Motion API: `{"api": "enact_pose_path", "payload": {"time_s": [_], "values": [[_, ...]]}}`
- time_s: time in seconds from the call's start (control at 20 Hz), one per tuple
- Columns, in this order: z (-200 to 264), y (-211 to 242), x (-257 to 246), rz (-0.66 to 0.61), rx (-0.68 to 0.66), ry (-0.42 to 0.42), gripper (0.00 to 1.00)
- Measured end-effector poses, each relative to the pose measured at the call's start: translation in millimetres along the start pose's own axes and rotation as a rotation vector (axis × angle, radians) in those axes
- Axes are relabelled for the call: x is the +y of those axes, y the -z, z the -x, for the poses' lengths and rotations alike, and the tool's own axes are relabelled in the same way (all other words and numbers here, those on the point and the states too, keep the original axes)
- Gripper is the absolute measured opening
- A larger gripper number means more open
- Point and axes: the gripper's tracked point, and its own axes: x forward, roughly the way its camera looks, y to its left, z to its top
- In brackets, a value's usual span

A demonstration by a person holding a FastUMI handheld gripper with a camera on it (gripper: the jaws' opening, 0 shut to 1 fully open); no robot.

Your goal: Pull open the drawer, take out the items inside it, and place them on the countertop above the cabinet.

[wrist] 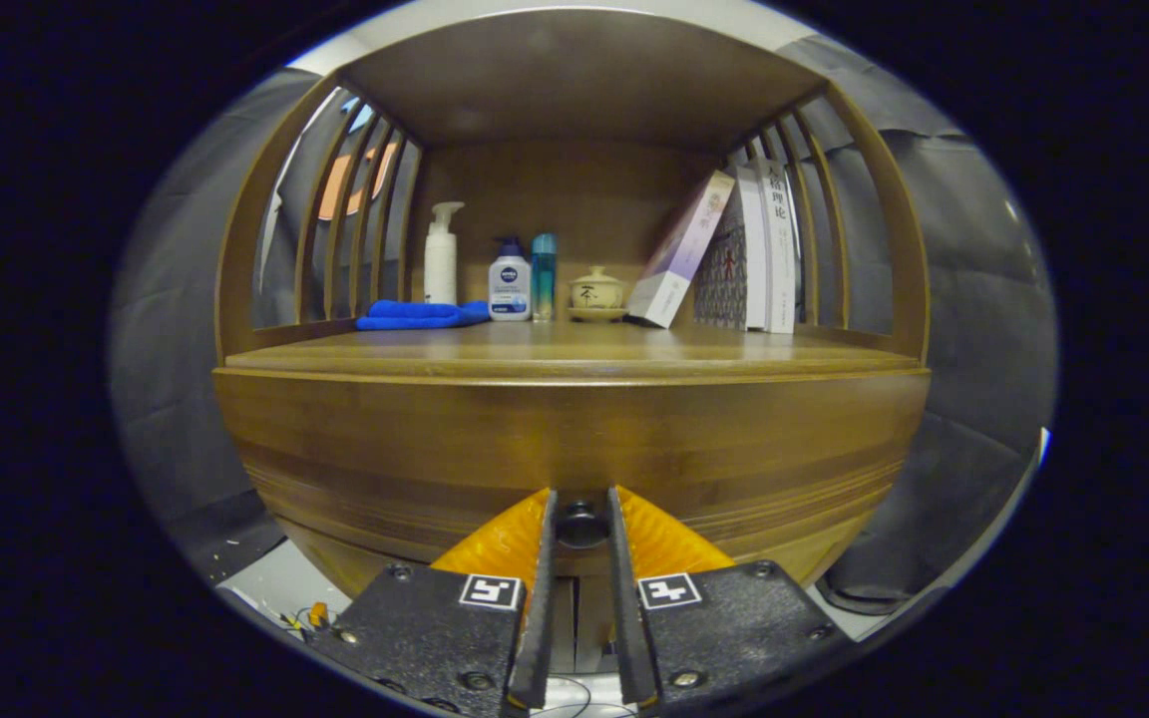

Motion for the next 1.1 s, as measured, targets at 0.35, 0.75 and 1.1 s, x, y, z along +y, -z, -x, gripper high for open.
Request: {"api": "enact_pose_path", "payload": {"time_s": [0.35, 0.75, 1.1], "values": [[1, 1, -1, -0.014, 0.016, -0.019, 0.25], [29, 6, -3, -0.02, 0.023, -0.039, 0.23], [69, 16, -6, -0.02, 0.009, -0.046, 0.23]]}}
